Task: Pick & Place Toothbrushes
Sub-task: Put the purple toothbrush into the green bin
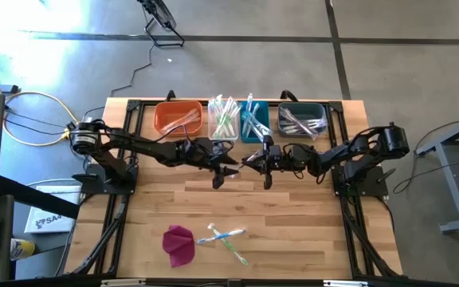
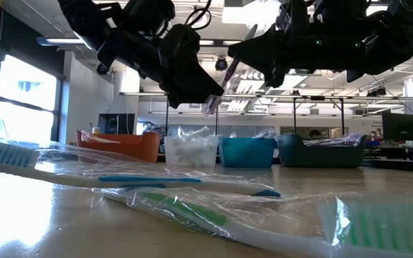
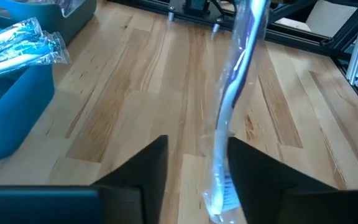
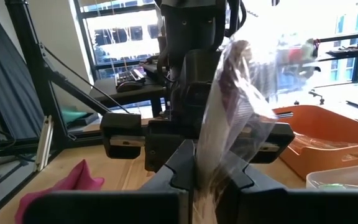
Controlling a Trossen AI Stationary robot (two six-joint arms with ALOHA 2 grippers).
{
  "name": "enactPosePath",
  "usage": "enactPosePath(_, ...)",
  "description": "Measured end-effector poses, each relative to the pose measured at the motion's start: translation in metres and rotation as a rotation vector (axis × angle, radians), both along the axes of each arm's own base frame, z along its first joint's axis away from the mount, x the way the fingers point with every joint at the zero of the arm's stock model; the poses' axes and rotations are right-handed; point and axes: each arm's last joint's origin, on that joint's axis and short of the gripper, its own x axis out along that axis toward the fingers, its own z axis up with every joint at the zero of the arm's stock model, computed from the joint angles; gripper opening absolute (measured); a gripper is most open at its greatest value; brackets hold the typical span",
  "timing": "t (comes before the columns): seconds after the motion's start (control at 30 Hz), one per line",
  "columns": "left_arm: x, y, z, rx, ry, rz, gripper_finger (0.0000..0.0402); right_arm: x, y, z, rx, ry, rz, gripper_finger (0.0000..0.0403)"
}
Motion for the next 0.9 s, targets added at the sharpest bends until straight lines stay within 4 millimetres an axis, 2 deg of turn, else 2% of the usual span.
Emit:
enactPosePath(0.17,0.0000,0.0022,0.0000,0.026,0.002,0.074,0.0203,0.0000,-0.0002,-0.0002,0.000,0.002,-0.006,0.0022)
enactPosePath(0.3,-0.0001,0.0025,-0.0002,0.031,0.004,0.086,0.0223,0.0000,-0.0002,-0.0003,0.000,0.003,-0.006,0.0021)
enactPosePath(0.73,-0.0001,0.0026,-0.0002,0.032,0.004,0.089,0.0228,0.0001,-0.0002,-0.0013,0.000,0.013,-0.006,0.0022)
enactPosePath(0.9,-0.0006,0.0030,-0.0014,0.077,0.017,0.082,0.0228,0.0002,-0.0020,-0.0063,0.004,0.065,-0.068,0.0022)
